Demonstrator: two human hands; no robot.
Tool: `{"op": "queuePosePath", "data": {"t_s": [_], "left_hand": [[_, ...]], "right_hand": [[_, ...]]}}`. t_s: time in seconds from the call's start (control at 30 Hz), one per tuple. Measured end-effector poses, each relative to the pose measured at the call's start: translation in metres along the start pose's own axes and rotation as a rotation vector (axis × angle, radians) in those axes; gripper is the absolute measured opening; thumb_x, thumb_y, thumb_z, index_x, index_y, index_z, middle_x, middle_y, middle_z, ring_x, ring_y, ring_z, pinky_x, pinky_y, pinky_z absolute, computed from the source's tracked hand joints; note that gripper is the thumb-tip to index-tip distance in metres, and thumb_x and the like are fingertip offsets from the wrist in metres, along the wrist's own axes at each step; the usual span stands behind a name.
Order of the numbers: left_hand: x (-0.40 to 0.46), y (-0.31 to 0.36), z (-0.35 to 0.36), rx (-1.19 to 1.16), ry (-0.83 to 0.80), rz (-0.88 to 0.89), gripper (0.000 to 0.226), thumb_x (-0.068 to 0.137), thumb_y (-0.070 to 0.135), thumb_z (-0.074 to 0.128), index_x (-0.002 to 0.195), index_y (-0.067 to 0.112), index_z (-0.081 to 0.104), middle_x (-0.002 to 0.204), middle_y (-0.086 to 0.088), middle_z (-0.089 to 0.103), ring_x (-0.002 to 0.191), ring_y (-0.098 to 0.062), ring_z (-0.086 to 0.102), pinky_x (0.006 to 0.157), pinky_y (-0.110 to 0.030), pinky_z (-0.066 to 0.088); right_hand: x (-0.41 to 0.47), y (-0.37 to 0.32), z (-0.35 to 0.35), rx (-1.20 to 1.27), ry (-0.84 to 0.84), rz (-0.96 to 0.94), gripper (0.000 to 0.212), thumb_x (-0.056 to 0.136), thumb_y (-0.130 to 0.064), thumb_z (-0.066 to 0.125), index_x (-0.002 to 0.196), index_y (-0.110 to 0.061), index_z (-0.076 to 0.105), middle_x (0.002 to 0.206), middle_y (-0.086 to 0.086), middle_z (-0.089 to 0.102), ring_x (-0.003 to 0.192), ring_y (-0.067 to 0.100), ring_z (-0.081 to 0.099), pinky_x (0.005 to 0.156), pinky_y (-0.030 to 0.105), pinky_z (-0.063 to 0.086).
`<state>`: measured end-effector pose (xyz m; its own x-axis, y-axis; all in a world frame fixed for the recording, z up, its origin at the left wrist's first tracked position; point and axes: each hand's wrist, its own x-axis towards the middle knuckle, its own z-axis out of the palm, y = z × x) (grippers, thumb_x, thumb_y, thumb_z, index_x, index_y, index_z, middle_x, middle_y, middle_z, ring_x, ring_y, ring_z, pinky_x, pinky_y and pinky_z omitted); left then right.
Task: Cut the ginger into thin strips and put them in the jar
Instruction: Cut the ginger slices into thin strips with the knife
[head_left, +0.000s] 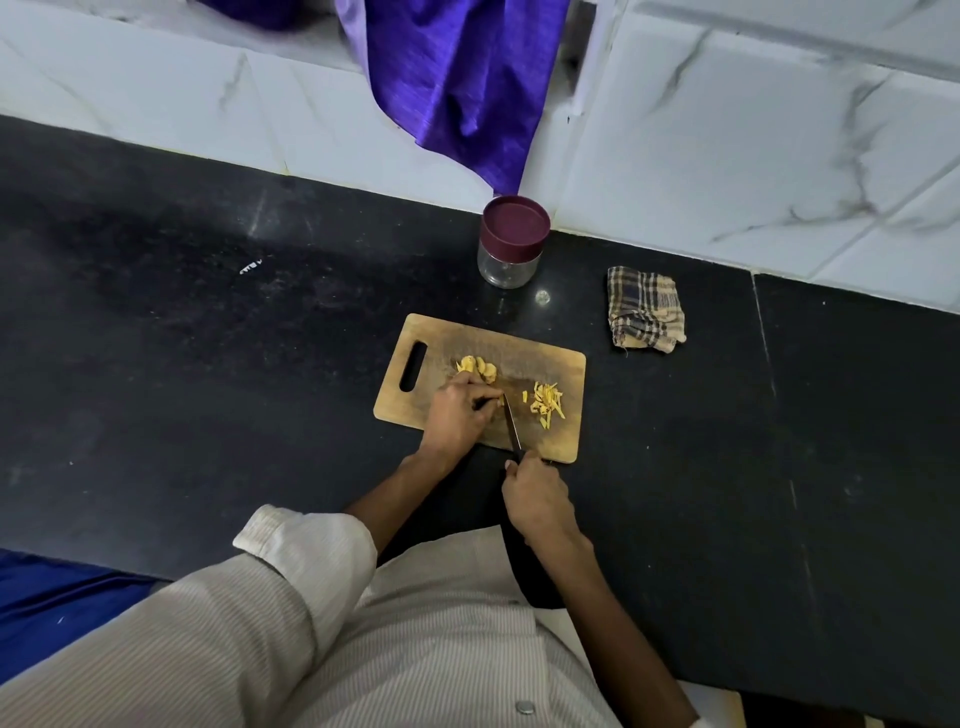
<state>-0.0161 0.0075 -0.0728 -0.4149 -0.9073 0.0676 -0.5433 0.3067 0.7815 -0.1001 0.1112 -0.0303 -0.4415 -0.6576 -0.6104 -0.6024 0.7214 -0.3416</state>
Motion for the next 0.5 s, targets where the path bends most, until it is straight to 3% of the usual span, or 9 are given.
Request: {"op": "queuePosePath", "data": {"t_s": [0.1,0.2,0.33,0.4,0.47,0.5], "left_hand": [[0.000,0.000,0.001,-0.002,-0.007,-0.012,0.021,0.085,0.008,0.068,0.106,0.009,0.073,0.103,-0.004,0.062,0.089,-0.012,0.058,0.085,-0.022,0.048],[-0.002,0.002,0.001,-0.008,0.001,-0.015,0.020,0.084,0.008,0.069,0.104,0.009,0.073,0.101,-0.004,0.062,0.086,-0.012,0.057,0.082,-0.019,0.046],[-0.002,0.001,-0.001,-0.014,0.008,-0.024,0.020,0.085,0.008,0.069,0.104,0.009,0.073,0.101,-0.004,0.061,0.088,-0.011,0.056,0.083,-0.018,0.045],[-0.002,0.000,0.000,-0.013,0.004,-0.020,0.020,0.085,0.009,0.069,0.104,0.009,0.073,0.102,-0.003,0.061,0.088,-0.010,0.056,0.084,-0.019,0.045],[-0.001,0.001,0.000,-0.012,0.007,-0.020,0.020,0.085,0.010,0.069,0.104,0.010,0.073,0.102,-0.004,0.062,0.089,-0.011,0.057,0.084,-0.021,0.046],[-0.002,0.001,0.000,-0.010,0.008,-0.017,0.020,0.085,0.009,0.069,0.104,0.010,0.074,0.102,-0.004,0.062,0.089,-0.012,0.057,0.084,-0.022,0.046]], "right_hand": [[-0.003,0.000,0.003,0.042,0.016,0.000,0.035,0.107,-0.032,0.036,0.128,-0.007,0.048,0.120,0.014,0.059,0.109,0.027,0.059,0.079,0.038,0.046],[0.001,0.002,0.004,0.107,0.051,0.025,0.035,0.106,-0.033,0.037,0.123,-0.007,0.052,0.116,0.017,0.060,0.104,0.032,0.061,0.087,0.048,0.054],[0.002,0.006,0.002,0.193,0.051,0.032,0.033,0.105,-0.035,0.038,0.117,-0.008,0.054,0.110,0.015,0.061,0.097,0.034,0.065,0.079,0.052,0.058],[0.001,0.011,0.003,0.231,0.032,0.035,0.034,0.104,-0.037,0.039,0.118,-0.010,0.054,0.109,0.016,0.063,0.093,0.033,0.066,0.064,0.044,0.060],[0.000,0.016,0.003,0.272,-0.003,0.054,0.034,0.104,-0.038,0.039,0.118,-0.010,0.053,0.105,0.017,0.064,0.081,0.030,0.064,0.043,0.030,0.051],[-0.001,0.018,0.002,0.288,-0.019,0.063,0.034,0.105,-0.038,0.038,0.118,-0.010,0.053,0.101,0.015,0.063,0.074,0.027,0.061,0.039,0.026,0.045]]}}
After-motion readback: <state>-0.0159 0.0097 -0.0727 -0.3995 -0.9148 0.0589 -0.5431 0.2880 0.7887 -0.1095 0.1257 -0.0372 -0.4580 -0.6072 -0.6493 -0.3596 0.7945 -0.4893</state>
